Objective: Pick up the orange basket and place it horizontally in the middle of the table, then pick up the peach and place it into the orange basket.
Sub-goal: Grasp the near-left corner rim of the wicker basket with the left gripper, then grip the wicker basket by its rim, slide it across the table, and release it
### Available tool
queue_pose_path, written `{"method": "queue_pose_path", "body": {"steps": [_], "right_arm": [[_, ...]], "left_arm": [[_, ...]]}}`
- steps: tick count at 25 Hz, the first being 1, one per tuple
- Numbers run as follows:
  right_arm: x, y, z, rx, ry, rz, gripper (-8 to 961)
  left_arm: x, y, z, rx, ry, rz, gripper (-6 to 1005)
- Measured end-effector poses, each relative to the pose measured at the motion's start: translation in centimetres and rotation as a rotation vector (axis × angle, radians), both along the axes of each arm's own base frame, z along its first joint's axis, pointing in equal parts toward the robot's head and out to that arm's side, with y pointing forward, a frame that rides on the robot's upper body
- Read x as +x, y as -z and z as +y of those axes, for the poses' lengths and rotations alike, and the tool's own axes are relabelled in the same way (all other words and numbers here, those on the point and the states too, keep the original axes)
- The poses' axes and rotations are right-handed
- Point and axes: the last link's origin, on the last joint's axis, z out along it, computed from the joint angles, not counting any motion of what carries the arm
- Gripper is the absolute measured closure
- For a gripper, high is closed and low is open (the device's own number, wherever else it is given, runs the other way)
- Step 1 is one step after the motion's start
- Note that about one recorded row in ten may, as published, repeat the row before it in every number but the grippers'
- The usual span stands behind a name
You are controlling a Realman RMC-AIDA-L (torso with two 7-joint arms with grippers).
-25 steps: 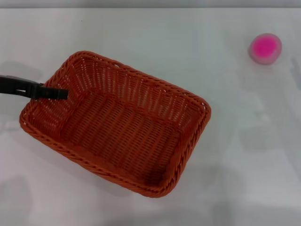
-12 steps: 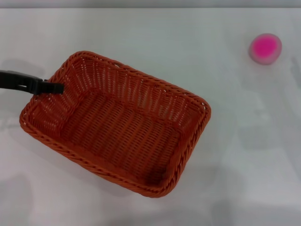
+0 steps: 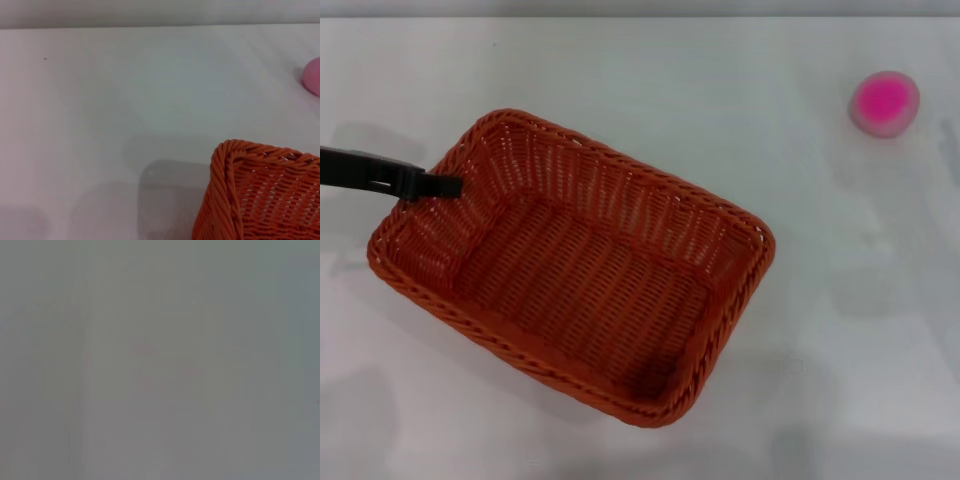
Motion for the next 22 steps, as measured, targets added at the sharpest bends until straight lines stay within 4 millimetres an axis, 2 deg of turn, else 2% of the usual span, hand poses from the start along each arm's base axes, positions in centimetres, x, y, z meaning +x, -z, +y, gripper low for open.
{"method": "queue_pose_path", "body": {"steps": [6, 11, 22], "right_arm": [[0.0, 0.0, 0.0, -0.001, -0.001, 0.000, 260], [0.0, 0.0, 0.0, -0.002, -0.002, -0.001, 260], [-0.3, 0.0, 0.3, 0.001, -0.010, 0.001, 260]], "left_arm": [[0.1, 0.1, -0.1, 0.012, -0.023, -0.028, 841], [0.8, -0.7, 0.1, 0.034, -0.042, -0.065, 837], [1.8, -1.6, 0.5, 0.073, -0.187, -0.153, 828]]}}
